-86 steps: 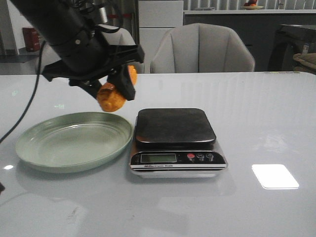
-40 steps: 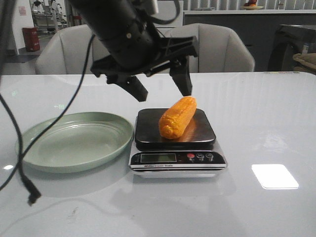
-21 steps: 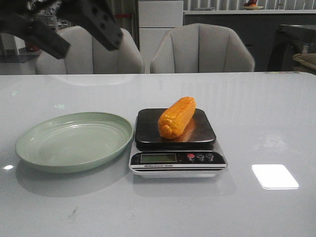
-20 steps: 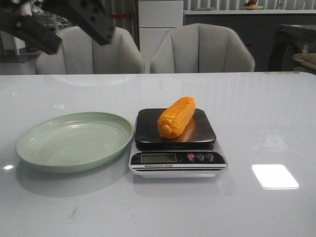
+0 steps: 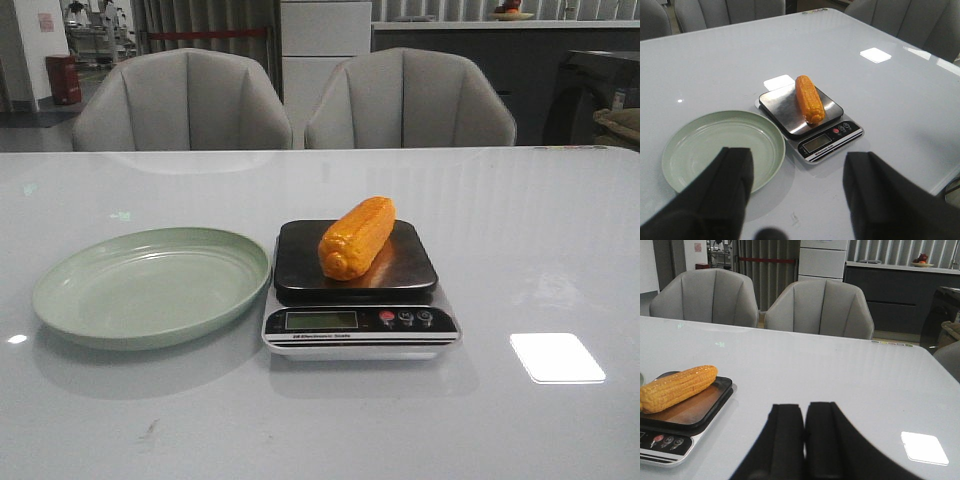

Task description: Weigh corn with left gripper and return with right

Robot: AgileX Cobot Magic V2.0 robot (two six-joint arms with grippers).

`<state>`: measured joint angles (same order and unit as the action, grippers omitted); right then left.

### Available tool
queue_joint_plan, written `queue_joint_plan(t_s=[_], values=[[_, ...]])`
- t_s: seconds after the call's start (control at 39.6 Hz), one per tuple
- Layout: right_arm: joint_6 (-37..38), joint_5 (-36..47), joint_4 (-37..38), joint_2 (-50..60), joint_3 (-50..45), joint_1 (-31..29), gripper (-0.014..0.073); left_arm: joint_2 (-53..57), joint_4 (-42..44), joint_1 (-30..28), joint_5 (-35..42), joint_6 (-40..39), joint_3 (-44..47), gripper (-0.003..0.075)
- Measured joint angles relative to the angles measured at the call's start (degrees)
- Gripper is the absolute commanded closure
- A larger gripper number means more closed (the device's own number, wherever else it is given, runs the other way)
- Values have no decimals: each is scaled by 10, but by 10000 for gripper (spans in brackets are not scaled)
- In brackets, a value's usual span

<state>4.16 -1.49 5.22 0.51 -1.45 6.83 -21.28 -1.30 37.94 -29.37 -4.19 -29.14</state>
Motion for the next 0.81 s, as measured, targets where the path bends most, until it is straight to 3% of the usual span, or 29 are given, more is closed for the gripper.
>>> queue_joint_plan(t_s=[0.15, 0.33, 0.45, 0.68, 0.81], values=[[0, 38, 0, 0, 0, 0, 428, 97, 2, 0, -45, 2, 39, 615], [17, 139, 1, 0, 0, 0, 428, 173, 2, 0, -77, 4, 71, 607], [49, 86, 1, -8, 45, 0, 428, 192, 2, 0, -73, 4, 75, 607], [58, -36, 1, -120, 174, 0, 428, 193, 2, 0, -71, 5, 75, 607], [59, -89, 1, -163, 200, 0, 428, 193, 2, 0, -71, 5, 75, 607]])
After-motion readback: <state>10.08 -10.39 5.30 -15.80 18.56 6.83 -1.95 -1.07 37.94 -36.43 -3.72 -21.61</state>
